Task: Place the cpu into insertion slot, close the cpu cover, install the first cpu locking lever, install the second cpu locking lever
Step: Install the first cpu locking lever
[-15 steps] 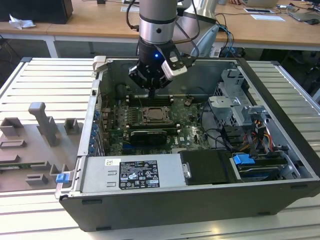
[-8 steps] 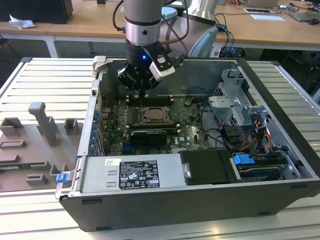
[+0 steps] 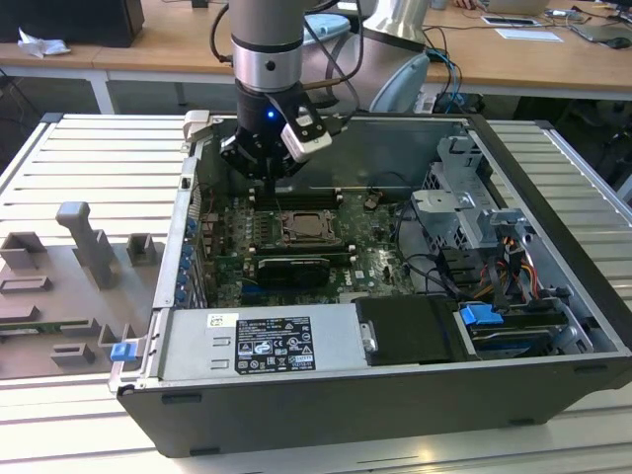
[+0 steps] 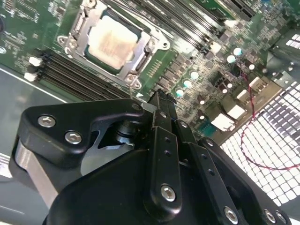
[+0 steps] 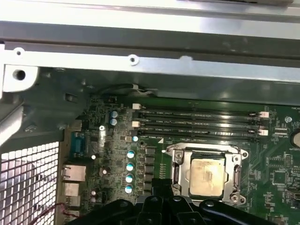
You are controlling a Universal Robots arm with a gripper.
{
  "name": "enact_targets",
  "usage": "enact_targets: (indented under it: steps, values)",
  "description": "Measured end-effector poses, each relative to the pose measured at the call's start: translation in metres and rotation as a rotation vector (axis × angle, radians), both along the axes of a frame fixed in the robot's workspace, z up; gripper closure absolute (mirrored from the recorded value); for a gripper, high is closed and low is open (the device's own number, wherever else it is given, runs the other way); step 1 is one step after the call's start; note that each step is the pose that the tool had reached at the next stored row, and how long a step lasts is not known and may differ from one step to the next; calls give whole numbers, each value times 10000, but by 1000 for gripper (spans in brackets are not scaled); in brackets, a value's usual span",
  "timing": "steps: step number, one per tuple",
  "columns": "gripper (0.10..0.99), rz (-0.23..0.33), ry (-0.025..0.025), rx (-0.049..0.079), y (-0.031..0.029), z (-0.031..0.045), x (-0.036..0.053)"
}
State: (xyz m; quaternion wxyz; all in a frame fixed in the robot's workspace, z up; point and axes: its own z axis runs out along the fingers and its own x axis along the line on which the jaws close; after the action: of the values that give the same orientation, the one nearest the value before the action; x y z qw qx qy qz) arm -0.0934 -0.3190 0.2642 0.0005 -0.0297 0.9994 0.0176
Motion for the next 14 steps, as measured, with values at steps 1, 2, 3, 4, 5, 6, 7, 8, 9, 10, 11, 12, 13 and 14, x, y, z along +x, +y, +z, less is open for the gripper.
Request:
enact_targets:
  steps: [1, 2, 3, 4, 5, 6, 7, 8, 9, 10, 11, 12, 13, 14]
  values:
    - [980, -1, -3, 2, 1, -5, -15]
    - [980, -1, -2, 7, 7, -13, -27]
    - [980, 0, -2, 8, 14, -17, -32]
    - [980, 0, -2, 9, 23, -22, -42]
    - [980, 1, -4, 10, 53, -30, -69]
    - [980, 0, -3, 10, 101, -38, -80]
    - [980, 0, -4, 11, 134, -42, -85]
    - [980, 1, -4, 11, 157, -45, -88]
    - [980, 0, -3, 11, 180, -47, -90]
    - [980, 0, -3, 11, 204, -50, -90]
    - [980, 0, -2, 12, 224, -52, -90]
    - [980, -1, -3, 11, 232, -54, -90]
    - [980, -1, -3, 11, 240, -55, -86]
    - [980, 1, -3, 12, 248, -56, -78]
